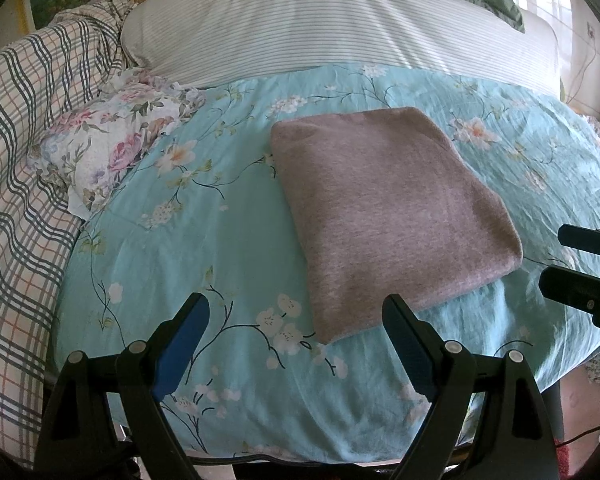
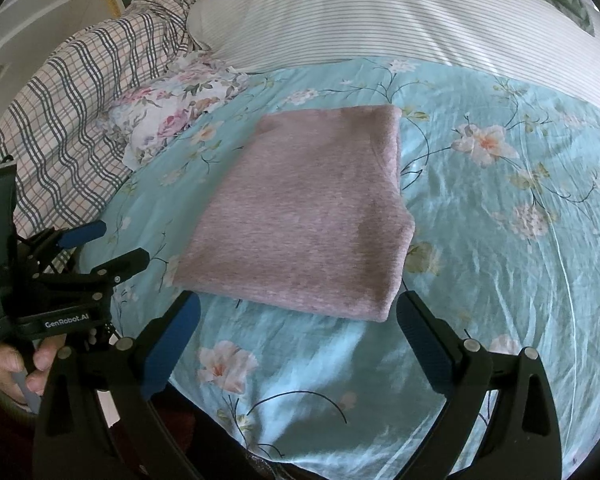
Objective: Fold small clothes
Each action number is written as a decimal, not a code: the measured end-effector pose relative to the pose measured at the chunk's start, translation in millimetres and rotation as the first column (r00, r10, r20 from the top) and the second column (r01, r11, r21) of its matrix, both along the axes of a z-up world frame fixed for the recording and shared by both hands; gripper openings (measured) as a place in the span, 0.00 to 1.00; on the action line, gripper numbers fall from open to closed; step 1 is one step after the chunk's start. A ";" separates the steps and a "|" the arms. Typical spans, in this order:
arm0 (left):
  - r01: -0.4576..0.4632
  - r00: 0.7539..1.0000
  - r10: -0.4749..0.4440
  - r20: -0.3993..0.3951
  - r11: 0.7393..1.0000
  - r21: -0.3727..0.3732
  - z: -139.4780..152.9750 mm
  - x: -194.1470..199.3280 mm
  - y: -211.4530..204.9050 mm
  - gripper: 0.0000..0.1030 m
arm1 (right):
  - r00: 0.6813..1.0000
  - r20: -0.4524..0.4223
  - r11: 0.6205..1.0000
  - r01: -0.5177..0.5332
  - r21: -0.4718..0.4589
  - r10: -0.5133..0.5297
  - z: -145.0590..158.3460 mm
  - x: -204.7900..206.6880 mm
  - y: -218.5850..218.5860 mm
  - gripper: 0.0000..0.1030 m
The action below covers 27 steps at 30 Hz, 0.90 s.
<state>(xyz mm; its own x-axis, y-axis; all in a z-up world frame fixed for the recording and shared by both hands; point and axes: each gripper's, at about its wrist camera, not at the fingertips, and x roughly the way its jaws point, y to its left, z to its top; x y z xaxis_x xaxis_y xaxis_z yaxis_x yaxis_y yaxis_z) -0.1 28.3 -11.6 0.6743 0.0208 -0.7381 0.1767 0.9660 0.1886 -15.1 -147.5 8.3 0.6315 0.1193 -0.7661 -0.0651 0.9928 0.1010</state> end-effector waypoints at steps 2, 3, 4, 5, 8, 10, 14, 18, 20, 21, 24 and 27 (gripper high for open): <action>-0.001 1.000 0.001 0.000 1.000 -0.001 0.0 0.0 -0.1 0.86 | 1.000 0.001 1.000 0.000 0.000 0.000 0.0 -0.1 0.4 0.96; 0.000 1.000 0.000 0.000 1.000 -0.002 0.2 0.1 -0.3 0.86 | 1.000 0.001 1.000 0.002 -0.001 -0.002 0.0 -0.2 0.9 0.96; -0.001 1.000 0.001 0.001 1.000 -0.001 0.1 -0.2 -0.2 0.86 | 1.000 0.001 1.000 0.002 0.000 -0.002 -0.1 -0.1 0.9 0.96; -0.001 1.000 0.001 0.001 1.000 0.000 0.1 -0.1 0.0 0.86 | 1.000 0.000 1.000 0.002 0.000 -0.002 -0.2 -0.3 1.1 0.96; -0.001 1.000 0.001 0.000 1.000 0.000 0.1 -0.1 0.0 0.86 | 1.000 0.002 1.000 0.002 0.001 -0.002 0.0 -0.7 2.4 0.96; -0.001 1.000 0.001 0.001 1.000 0.000 0.2 -0.3 -0.3 0.86 | 1.000 0.001 1.000 0.000 0.000 0.000 -0.9 -0.7 2.5 0.96; -0.001 1.000 0.001 0.002 1.000 0.002 0.6 -0.4 -1.2 0.86 | 1.000 0.000 1.000 -0.003 -0.001 0.003 -1.4 0.0 2.9 0.96; -0.005 1.000 0.004 0.004 1.000 0.002 1.3 -0.5 -2.6 0.86 | 1.000 -0.001 1.000 -0.004 -0.004 0.004 -1.5 0.2 3.1 0.96; -0.004 1.000 0.004 0.004 1.000 0.003 1.2 -0.5 -2.4 0.86 | 1.000 -0.001 1.000 -0.002 -0.003 0.002 -1.5 -0.1 3.2 0.96; -0.005 1.000 0.005 0.006 1.000 0.004 1.2 -0.8 -3.0 0.86 | 1.000 -0.001 1.000 -0.002 -0.002 0.002 -1.6 -0.2 2.8 0.96; -0.007 1.000 0.007 0.007 1.000 0.005 1.1 -1.5 -4.4 0.86 | 1.000 -0.003 1.000 -0.002 -0.001 0.002 -1.6 0.4 -0.4 0.96; -0.010 1.000 0.010 0.005 1.000 0.006 1.0 -0.9 -4.8 0.86 | 1.000 -0.003 1.000 -0.004 -0.001 0.004 -1.6 0.4 -0.3 0.96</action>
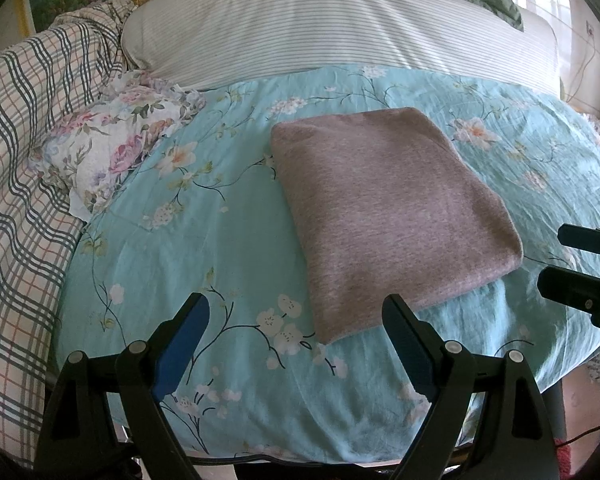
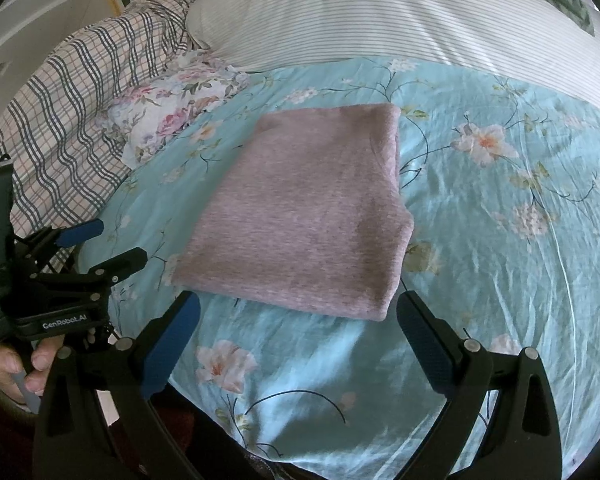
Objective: Fold small clothes
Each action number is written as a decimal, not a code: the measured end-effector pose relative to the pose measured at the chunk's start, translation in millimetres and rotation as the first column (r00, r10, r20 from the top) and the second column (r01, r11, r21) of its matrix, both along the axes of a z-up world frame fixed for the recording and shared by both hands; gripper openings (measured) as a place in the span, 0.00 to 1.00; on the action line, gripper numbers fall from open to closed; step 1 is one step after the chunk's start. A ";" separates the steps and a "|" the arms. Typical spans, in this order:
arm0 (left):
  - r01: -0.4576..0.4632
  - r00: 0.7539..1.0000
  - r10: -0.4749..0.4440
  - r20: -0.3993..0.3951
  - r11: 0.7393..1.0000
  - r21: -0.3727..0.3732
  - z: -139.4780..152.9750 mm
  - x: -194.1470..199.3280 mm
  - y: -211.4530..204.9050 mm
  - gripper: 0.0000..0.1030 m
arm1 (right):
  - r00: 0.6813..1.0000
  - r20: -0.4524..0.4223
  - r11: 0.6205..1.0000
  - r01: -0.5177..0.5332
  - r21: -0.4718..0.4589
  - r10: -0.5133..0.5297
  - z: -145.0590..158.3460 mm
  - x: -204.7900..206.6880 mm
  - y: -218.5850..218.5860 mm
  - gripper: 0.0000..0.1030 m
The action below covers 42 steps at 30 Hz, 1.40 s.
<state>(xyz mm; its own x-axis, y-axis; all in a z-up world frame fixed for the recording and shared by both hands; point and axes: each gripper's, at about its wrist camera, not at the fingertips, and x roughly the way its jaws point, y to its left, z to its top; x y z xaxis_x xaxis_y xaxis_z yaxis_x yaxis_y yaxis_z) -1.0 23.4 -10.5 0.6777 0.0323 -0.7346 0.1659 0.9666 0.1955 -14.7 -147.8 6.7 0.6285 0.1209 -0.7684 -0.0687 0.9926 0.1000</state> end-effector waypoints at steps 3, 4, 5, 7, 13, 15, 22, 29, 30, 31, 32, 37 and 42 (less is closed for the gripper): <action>-0.001 1.000 0.001 0.001 1.000 -0.002 0.4 -0.6 -0.6 0.86 | 1.000 0.000 1.000 -0.004 -0.002 0.004 -0.1 0.6 -0.9 0.96; -0.001 1.000 0.001 0.000 1.000 -0.001 0.2 -0.4 -0.3 0.86 | 1.000 -0.001 1.000 -0.004 -0.002 0.004 -0.2 0.7 -1.8 0.96; -0.001 1.000 0.001 0.000 1.000 -0.001 0.2 -0.1 -0.5 0.86 | 1.000 -0.001 1.000 -0.003 -0.001 0.003 -0.3 0.5 -1.2 0.96; -0.003 1.000 0.003 0.000 1.000 -0.001 0.2 -0.4 -1.0 0.86 | 1.000 0.000 1.000 -0.002 -0.001 0.002 -0.3 0.2 -0.3 0.96; -0.004 1.000 0.004 0.000 1.000 -0.001 0.6 -0.3 -1.1 0.86 | 1.000 0.000 1.000 -0.004 -0.002 0.004 0.0 0.8 -1.3 0.96; -0.002 1.000 0.002 -0.001 1.000 0.000 0.7 -0.5 -1.7 0.86 | 1.000 -0.001 1.000 -0.004 -0.001 0.004 -0.1 0.9 -0.8 0.96; -0.004 1.000 0.004 -0.002 1.000 -0.001 0.8 -0.8 -3.0 0.86 | 1.000 -0.001 1.000 -0.002 0.000 0.002 -0.2 1.0 0.2 0.96; 0.006 1.000 -0.006 -0.002 1.000 0.003 -0.9 2.7 -3.1 0.86 | 1.000 -0.001 1.000 -0.002 0.001 0.002 -0.1 1.4 0.1 0.96; 0.006 1.000 -0.006 -0.003 1.000 0.003 -0.9 2.8 -3.0 0.86 | 1.000 -0.002 1.000 -0.003 0.000 0.003 -0.4 1.7 -0.6 0.96; 0.006 1.000 -0.006 -0.003 1.000 0.003 -0.9 2.9 -3.4 0.86 | 1.000 -0.002 1.000 -0.003 0.000 0.003 -0.4 1.6 -0.5 0.96; 0.006 1.000 -0.006 -0.002 1.000 0.003 -0.8 2.4 -3.9 0.86 | 1.000 -0.002 1.000 -0.003 0.000 0.003 -0.5 1.6 -0.5 0.96; 0.007 1.000 -0.007 -0.001 1.000 0.004 -1.5 2.4 -5.4 0.86 | 1.000 -0.001 1.000 -0.001 0.001 0.001 -0.3 1.5 -0.6 0.96; 0.010 1.000 -0.010 -0.002 1.000 0.004 -1.7 2.6 -5.3 0.86 | 1.000 0.001 1.000 -0.002 0.003 0.002 0.9 3.4 0.4 0.96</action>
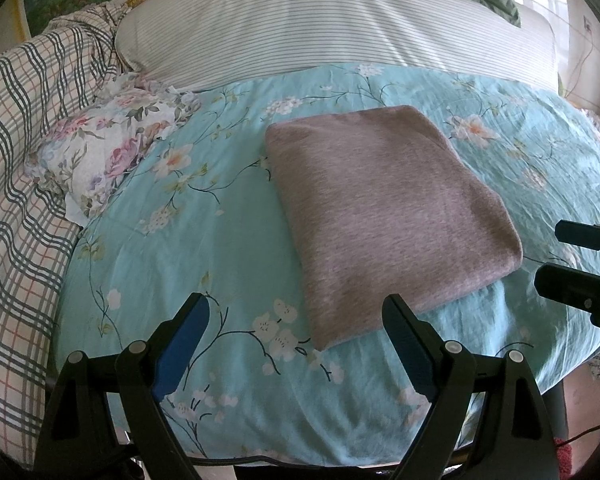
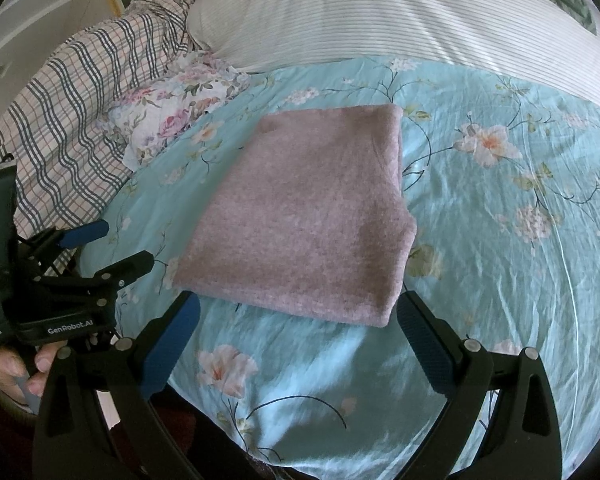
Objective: Fold small clothes
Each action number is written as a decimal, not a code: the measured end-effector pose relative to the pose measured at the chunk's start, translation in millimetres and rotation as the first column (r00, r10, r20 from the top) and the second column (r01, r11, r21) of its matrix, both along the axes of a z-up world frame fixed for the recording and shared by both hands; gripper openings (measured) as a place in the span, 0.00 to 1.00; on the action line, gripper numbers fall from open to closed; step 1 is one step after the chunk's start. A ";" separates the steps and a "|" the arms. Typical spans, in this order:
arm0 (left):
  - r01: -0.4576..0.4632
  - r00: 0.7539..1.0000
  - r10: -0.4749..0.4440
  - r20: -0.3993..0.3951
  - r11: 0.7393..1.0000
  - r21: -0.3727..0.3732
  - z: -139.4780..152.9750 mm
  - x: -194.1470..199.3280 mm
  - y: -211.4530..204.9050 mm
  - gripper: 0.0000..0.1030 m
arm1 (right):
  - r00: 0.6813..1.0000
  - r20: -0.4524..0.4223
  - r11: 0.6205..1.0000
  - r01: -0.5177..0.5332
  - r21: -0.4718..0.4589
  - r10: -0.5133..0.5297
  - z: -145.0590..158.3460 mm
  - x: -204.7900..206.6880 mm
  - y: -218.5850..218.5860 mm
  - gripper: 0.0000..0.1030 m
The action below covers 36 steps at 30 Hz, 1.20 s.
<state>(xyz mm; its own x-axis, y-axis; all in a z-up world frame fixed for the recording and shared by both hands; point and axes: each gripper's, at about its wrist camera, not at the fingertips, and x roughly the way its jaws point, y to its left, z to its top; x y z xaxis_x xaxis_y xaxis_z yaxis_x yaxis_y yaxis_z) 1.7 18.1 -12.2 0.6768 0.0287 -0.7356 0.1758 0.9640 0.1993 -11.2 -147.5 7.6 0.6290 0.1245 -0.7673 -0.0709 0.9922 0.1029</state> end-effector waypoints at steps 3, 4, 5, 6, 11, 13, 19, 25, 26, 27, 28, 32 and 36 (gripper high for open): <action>0.001 1.000 -0.001 0.000 1.000 -0.001 -0.2 0.8 -0.2 0.86 | 1.000 0.000 1.000 0.000 -0.003 0.000 0.3 0.7 0.9 0.96; 0.001 1.000 -0.001 0.001 1.000 -0.001 -0.2 1.1 -0.7 0.86 | 1.000 0.000 1.000 -0.001 -0.004 0.001 0.9 1.4 1.1 0.96; 0.002 1.000 -0.002 0.001 1.000 0.000 -0.2 0.8 -0.1 0.86 | 1.000 0.001 1.000 -0.002 -0.007 0.002 1.2 2.2 1.8 0.96; 0.004 1.000 -0.004 0.002 1.000 0.000 -0.3 1.7 -0.4 0.86 | 1.000 0.001 1.000 -0.004 -0.008 0.004 2.0 3.5 1.0 0.96; 0.011 1.000 -0.011 0.009 1.000 0.004 0.7 8.4 -2.8 0.86 | 1.000 0.008 1.000 -0.007 -0.025 0.007 2.1 11.9 -2.7 0.96; 0.016 1.000 -0.016 0.002 1.000 -0.011 0.5 14.7 -3.2 0.86 | 1.000 0.008 1.000 -0.010 -0.024 0.010 0.7 14.5 -5.1 0.96; -0.003 1.000 0.003 -0.009 1.000 -0.008 -2.1 32.6 -1.1 0.86 | 1.000 0.013 0.999 -0.006 -0.047 0.007 -2.7 30.4 -9.4 0.96; -0.023 1.000 0.023 -0.014 1.000 -0.014 -3.0 43.4 2.0 0.86 | 1.000 0.005 0.999 -0.007 -0.049 0.007 -5.4 41.4 -12.8 0.96; -0.027 1.000 0.027 -0.014 1.000 -0.016 -3.0 43.5 2.7 0.86 | 1.000 0.004 0.999 -0.007 -0.050 0.007 -5.7 42.2 -13.5 0.96; -0.029 0.999 0.029 -0.014 0.999 -0.016 -3.4 44.0 3.1 0.86 | 1.000 0.002 0.999 -0.007 -0.049 0.007 -6.1 42.7 -14.1 0.96; -0.031 0.999 0.031 -0.014 0.999 -0.016 -3.5 44.5 3.3 0.86 | 1.000 0.001 0.999 -0.007 -0.046 0.008 -6.5 42.4 -15.1 0.96; -0.029 0.999 0.028 -0.019 0.999 -0.025 -3.0 46.8 3.7 0.86 | 1.000 -0.014 0.999 -0.009 -0.039 0.008 -10.4 44.3 -20.3 0.96; -0.027 1.000 0.027 -0.016 0.999 -0.023 -2.5 47.0 1.6 0.86 | 1.000 -0.014 0.999 -0.006 -0.039 0.006 -9.5 45.3 -22.5 0.96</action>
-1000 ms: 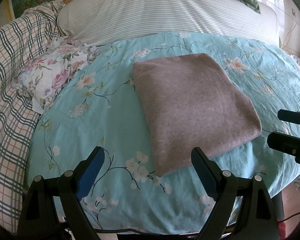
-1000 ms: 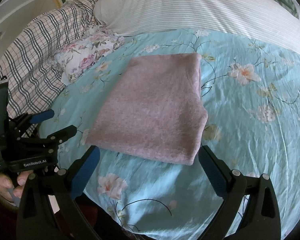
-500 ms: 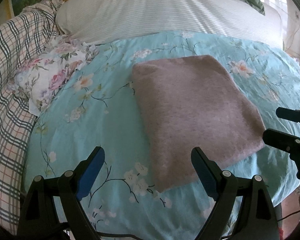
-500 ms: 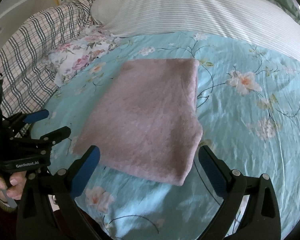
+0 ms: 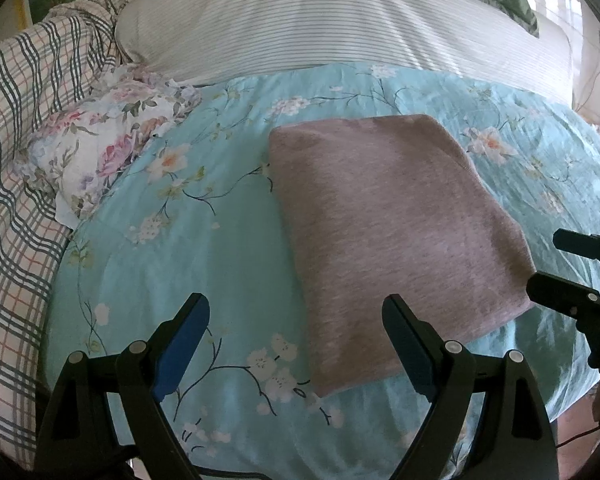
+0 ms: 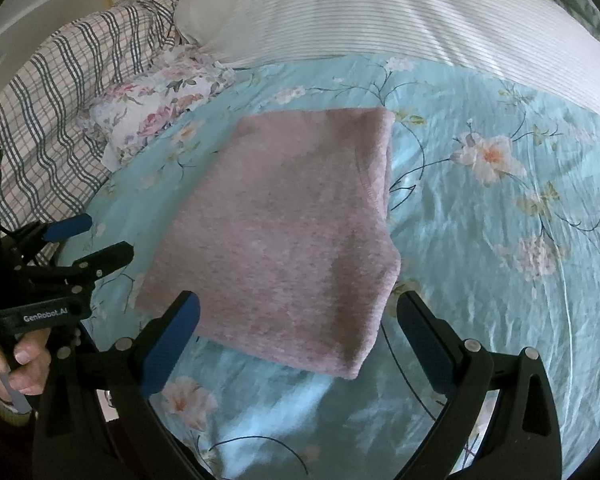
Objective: Fold small clothes
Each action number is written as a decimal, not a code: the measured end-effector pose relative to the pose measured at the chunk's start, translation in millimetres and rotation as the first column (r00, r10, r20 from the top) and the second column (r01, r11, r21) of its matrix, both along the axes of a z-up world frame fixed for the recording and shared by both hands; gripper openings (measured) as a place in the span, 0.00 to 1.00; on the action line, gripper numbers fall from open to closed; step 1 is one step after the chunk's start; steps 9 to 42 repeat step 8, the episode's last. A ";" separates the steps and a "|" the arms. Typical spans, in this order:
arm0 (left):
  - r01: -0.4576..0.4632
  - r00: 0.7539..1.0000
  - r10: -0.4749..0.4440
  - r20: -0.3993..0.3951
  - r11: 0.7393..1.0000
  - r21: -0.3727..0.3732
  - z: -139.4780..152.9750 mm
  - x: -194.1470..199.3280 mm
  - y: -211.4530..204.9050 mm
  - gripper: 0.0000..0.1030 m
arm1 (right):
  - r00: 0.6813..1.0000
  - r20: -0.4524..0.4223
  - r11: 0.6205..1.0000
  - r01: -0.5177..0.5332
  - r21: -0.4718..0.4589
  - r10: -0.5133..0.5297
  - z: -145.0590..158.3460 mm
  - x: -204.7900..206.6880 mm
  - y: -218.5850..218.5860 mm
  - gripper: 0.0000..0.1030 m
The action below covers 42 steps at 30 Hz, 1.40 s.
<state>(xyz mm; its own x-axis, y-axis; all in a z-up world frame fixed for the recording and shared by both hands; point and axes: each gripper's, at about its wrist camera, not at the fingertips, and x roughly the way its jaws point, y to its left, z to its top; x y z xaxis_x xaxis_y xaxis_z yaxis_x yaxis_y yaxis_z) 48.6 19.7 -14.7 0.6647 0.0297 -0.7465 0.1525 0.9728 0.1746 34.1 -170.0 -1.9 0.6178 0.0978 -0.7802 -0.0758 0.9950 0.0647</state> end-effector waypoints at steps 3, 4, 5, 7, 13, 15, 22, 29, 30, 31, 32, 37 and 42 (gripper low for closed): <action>0.002 1.000 -0.002 0.005 1.000 -0.008 1.5 -1.7 -1.4 0.86 | 1.000 0.003 1.000 -0.002 0.003 0.002 0.8 0.2 -1.1 0.96; 0.004 1.000 -0.004 0.012 1.000 -0.008 2.3 -2.8 -1.9 0.86 | 1.000 0.004 1.000 -0.004 0.003 0.004 0.9 0.9 -1.6 0.96; 0.004 1.000 -0.004 0.022 1.000 0.001 2.7 -3.9 -2.9 0.86 | 1.000 0.005 1.000 -0.004 0.004 0.004 1.0 1.5 -1.6 0.96; -0.005 0.999 0.004 0.032 1.000 0.023 1.8 -4.3 -4.9 0.86 | 1.000 0.003 1.000 -0.006 0.009 0.006 0.3 3.7 -1.9 0.96; -0.005 1.000 0.005 0.028 1.000 0.020 1.4 -3.8 -4.9 0.86 | 1.000 0.002 1.000 -0.007 0.012 0.007 0.1 4.7 -2.1 0.96; -0.005 1.000 0.005 0.028 1.000 0.020 1.4 -3.8 -4.9 0.86 | 1.000 0.002 1.000 -0.007 0.012 0.007 0.1 4.7 -2.1 0.96; -0.005 1.000 0.005 0.028 1.000 0.020 1.4 -3.8 -4.9 0.86 | 1.000 0.002 1.000 -0.007 0.012 0.007 0.1 4.7 -2.1 0.96; -0.005 1.000 0.005 0.028 1.000 0.020 1.4 -3.8 -4.9 0.86 | 1.000 0.002 1.000 -0.007 0.012 0.007 0.1 4.7 -2.1 0.96; -0.005 1.000 0.005 0.028 1.000 0.020 1.4 -3.8 -4.9 0.86 | 1.000 0.002 1.000 -0.007 0.012 0.007 0.1 4.7 -2.1 0.96; -0.005 1.000 0.005 0.028 1.000 0.020 1.4 -3.8 -4.9 0.86 | 1.000 0.002 1.000 -0.007 0.012 0.007 0.1 4.7 -2.1 0.96; -0.005 1.000 0.005 0.028 1.000 0.020 1.4 -3.8 -4.9 0.86 | 1.000 0.002 1.000 -0.007 0.012 0.007 0.1 4.7 -2.1 0.96; -0.005 1.000 0.005 0.028 1.000 0.020 1.4 -3.8 -4.9 0.86 | 1.000 0.002 1.000 -0.007 0.012 0.007 0.1 4.7 -2.1 0.96; -0.005 1.000 0.005 0.028 1.000 0.020 1.4 -3.8 -4.9 0.86 | 1.000 0.002 1.000 -0.007 0.012 0.007 0.1 4.7 -2.1 0.96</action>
